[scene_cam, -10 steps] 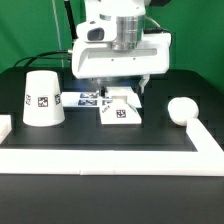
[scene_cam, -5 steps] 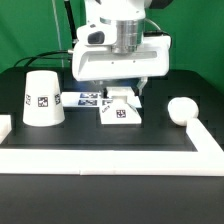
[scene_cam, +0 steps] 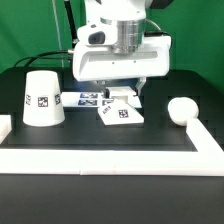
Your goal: Assemble lamp
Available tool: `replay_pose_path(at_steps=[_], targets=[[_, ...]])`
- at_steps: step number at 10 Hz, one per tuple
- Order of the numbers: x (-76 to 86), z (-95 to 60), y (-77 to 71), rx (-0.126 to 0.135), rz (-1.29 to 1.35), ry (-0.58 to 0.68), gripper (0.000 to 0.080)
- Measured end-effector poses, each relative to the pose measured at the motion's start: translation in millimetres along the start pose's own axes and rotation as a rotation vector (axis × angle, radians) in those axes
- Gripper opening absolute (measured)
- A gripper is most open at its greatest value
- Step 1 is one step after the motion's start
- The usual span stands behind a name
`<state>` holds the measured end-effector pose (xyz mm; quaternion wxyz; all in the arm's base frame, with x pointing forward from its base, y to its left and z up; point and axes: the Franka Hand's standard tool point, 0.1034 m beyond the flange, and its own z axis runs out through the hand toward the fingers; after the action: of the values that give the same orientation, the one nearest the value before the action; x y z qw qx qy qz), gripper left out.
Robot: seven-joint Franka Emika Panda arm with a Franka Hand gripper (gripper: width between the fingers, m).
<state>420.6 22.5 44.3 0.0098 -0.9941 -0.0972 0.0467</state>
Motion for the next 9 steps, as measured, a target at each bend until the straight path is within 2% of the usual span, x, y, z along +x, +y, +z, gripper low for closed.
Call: replay_pose_path(at_steps=[2, 3, 6, 9], targets=[[1.3, 0.0, -1.2, 0.000, 0.002, -0.001, 0.0534], [7.5, -0.5, -4.9, -0.001, -0.001, 0.005, 0.0534], [35.6, -3.0, -13.6, -0.004, -0.011, 0.034, 0.0535], [75.1, -7.1, -16.2, -0.005, -0.021, 0.072, 0.0535]])
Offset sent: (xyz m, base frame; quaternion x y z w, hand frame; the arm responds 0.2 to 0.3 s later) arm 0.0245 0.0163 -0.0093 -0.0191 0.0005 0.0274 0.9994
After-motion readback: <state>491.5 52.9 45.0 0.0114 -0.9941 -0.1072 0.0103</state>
